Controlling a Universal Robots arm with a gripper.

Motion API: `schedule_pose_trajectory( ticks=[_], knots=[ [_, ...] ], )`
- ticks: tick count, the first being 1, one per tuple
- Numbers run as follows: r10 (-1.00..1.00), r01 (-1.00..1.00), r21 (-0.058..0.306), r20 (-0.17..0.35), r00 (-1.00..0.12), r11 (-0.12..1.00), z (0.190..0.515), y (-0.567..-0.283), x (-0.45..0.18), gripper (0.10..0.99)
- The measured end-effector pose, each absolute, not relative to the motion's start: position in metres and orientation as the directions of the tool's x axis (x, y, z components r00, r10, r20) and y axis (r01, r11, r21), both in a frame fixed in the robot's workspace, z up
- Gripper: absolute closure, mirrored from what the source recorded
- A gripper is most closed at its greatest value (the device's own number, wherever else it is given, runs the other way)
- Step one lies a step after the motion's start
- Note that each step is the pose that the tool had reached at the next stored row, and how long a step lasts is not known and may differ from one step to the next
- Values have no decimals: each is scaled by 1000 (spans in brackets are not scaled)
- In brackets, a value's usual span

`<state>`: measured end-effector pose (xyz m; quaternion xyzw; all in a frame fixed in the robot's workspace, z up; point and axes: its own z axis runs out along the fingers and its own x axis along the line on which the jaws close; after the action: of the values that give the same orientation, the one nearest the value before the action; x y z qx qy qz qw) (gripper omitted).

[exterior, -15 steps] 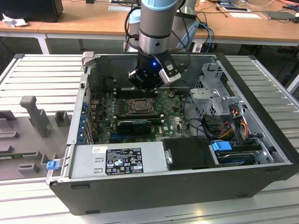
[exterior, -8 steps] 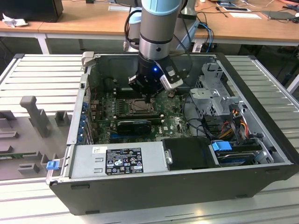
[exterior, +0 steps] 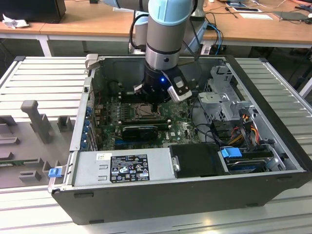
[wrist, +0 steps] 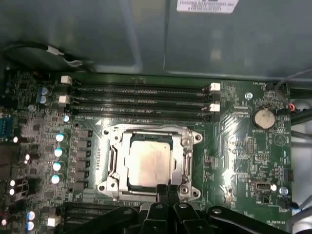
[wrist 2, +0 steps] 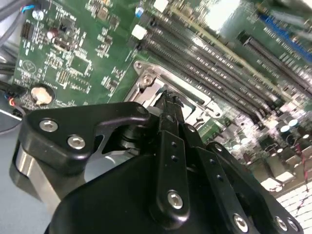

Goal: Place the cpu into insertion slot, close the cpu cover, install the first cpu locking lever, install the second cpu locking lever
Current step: 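Install the second cpu locking lever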

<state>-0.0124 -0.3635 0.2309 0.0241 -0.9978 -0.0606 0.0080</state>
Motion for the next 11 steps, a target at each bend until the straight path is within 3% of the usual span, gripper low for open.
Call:
schedule_pose_trajectory(
  ticks=[11],
  knots=[
    [-57,-55,144,12,-998,988,231,-381,-39,980]
  ],
)
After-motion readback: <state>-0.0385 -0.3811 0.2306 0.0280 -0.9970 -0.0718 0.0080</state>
